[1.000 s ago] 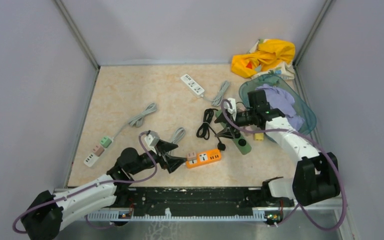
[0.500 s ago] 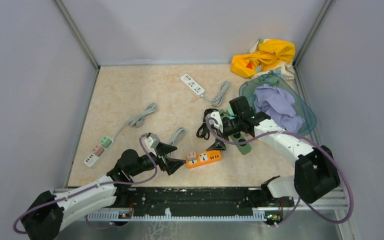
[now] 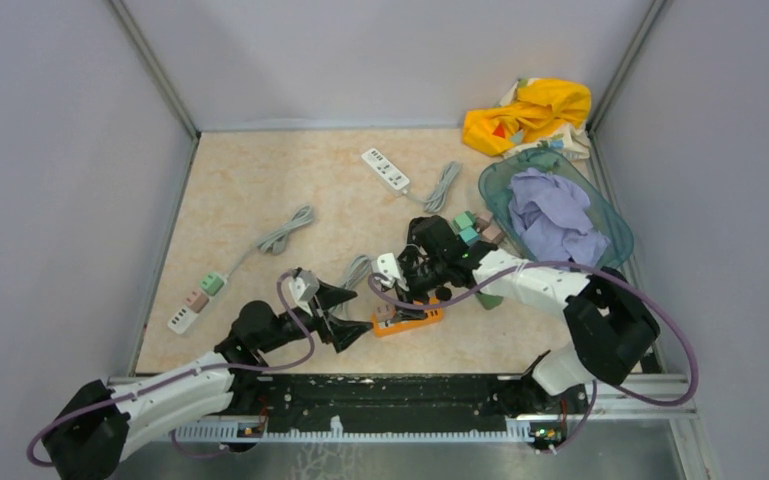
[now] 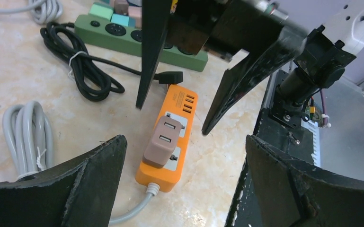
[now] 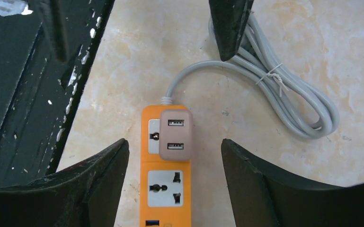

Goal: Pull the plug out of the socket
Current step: Remove the plug from the socket.

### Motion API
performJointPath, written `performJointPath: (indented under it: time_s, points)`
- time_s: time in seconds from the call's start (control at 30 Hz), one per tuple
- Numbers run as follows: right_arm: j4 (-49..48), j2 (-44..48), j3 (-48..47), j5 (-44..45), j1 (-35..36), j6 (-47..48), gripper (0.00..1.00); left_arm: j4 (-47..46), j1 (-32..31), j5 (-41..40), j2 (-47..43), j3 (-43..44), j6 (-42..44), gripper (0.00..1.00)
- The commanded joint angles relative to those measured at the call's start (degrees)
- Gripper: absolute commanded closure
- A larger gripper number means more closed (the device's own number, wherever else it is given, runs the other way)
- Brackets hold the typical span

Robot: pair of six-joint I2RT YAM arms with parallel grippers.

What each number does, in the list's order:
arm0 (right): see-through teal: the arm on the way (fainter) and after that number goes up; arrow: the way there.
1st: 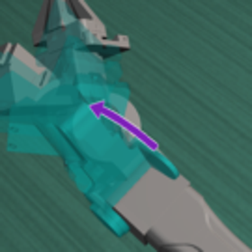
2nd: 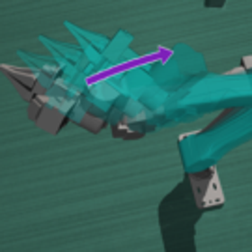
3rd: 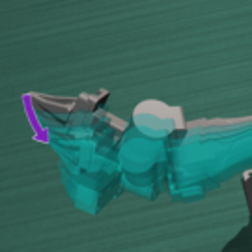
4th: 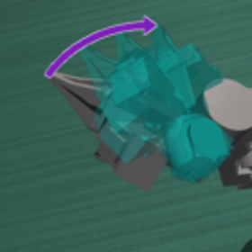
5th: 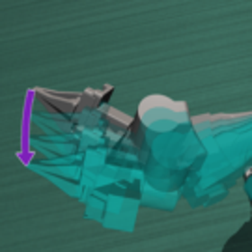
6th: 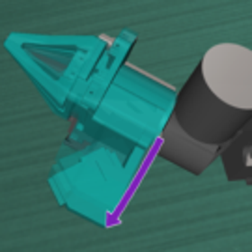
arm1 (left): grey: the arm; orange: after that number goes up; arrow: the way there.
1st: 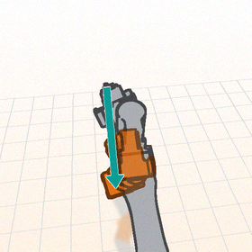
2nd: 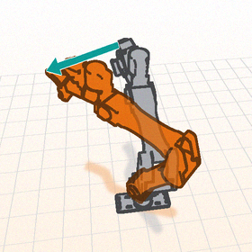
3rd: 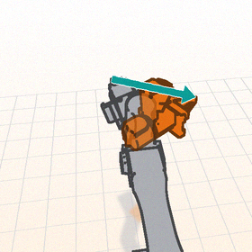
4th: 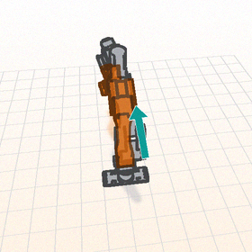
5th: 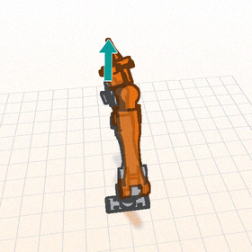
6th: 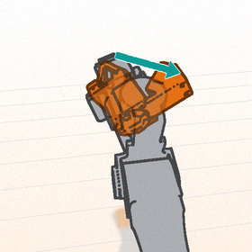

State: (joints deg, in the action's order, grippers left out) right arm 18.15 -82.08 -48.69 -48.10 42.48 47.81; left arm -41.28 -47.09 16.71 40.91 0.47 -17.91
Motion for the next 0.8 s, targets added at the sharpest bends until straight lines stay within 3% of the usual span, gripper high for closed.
performJointPath:
  time_s: [0.0, 0.13, 0.47, 0.77]
  points:
    - [-5.6, -2.7, -0.8, 6.9, 3.4, -3.6, 0.32, -8.8, 0.3, 3.7, 1.7, -6.4, 4.1, 0.00]
    - [-4.8, -4.6, -1.8, 9.0, 5.4, -3.3, 0.42, -10.3, 0.2, 3.6, 4.8, -6.6, 8.8, 0.00]
    - [-1.8, -5.5, -3.7, 12.6, 6.1, -1.6, 0.79, -16.3, -0.4, 5.3, 18.3, -4.2, 18.8, 0.01]
    - [1.0, -5.1, -4.5, 12.2, 3.3, 0.5, 0.92, -19.0, -2.1, 7.5, 31.8, 0.5, 25.0, 0.05]
